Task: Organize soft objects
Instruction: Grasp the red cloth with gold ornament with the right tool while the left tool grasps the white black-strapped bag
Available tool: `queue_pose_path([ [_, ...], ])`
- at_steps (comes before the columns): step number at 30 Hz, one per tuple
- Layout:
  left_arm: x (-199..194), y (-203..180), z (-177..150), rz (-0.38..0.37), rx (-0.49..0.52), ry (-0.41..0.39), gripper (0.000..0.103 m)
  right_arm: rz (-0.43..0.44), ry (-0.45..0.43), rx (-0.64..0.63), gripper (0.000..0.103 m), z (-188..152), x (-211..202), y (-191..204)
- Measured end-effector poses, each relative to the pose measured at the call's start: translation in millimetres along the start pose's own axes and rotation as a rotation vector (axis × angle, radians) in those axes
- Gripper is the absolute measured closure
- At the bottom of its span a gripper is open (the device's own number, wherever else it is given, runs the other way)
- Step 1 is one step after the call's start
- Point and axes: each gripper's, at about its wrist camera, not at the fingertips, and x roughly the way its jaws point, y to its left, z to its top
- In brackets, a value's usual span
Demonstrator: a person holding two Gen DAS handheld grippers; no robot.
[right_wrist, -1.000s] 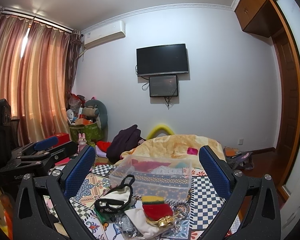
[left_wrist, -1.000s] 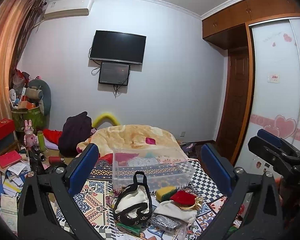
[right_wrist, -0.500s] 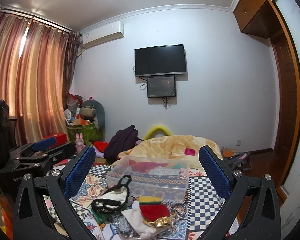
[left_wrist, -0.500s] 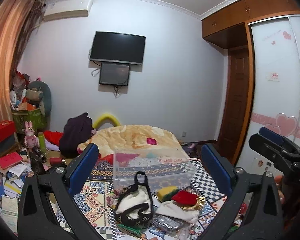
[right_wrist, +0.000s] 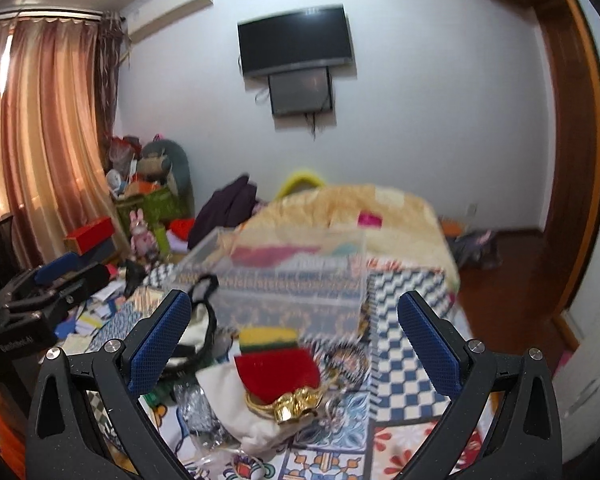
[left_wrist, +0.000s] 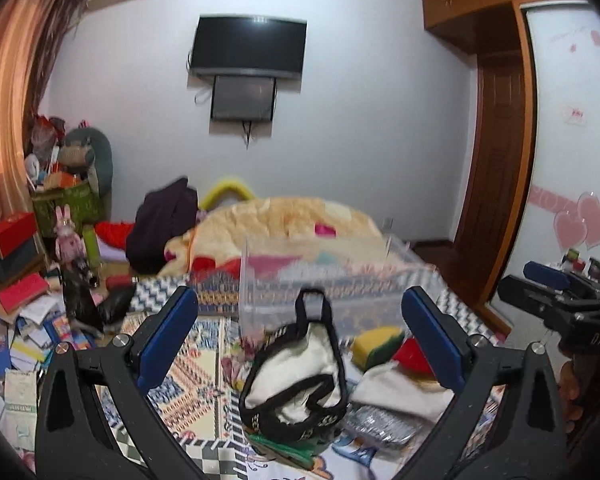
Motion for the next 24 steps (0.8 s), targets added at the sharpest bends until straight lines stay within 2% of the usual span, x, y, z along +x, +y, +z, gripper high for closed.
queue_pose_path([
  [3, 19.1, 6.2, -13.2, -0.011, -0.014, 0.065, 0.002, 0.014, 0.039, -0.008, 0.0, -9.7, 10.6, -2.3],
  [8, 51.3, 25.9, -34.3, -0.049, -0.089, 0.191, 0.021, 0.028, 0.103, -0.015, 0.001, -24.6, 22.3, -0.1],
  [10, 58.6, 32.0, -41.2, -0.063, -0.118, 0.226, 0.023, 0.035, 0.13, -0.019, 0.005, -29.6, 28.6, -1.5],
  [12, 63.6, 36.4, -47.5, -0.06, -0.126, 0.246, 0.024, 0.025, 0.155, -0.027, 0.008, -35.0, 32.4, -2.0],
  [17, 74.6, 40.1, -59.4, -0.049, -0.123, 0.286, 0.036, 0.037, 0.197, -0.001, 0.025, -38.9, 44.8, -10.3],
  [24, 73.5, 49.6, -68.8, -0.052, -0.172, 0.322, 0.04, 0.054, 0.24, -0.045, 0.031, -46.4, 51.5, 2.6],
])
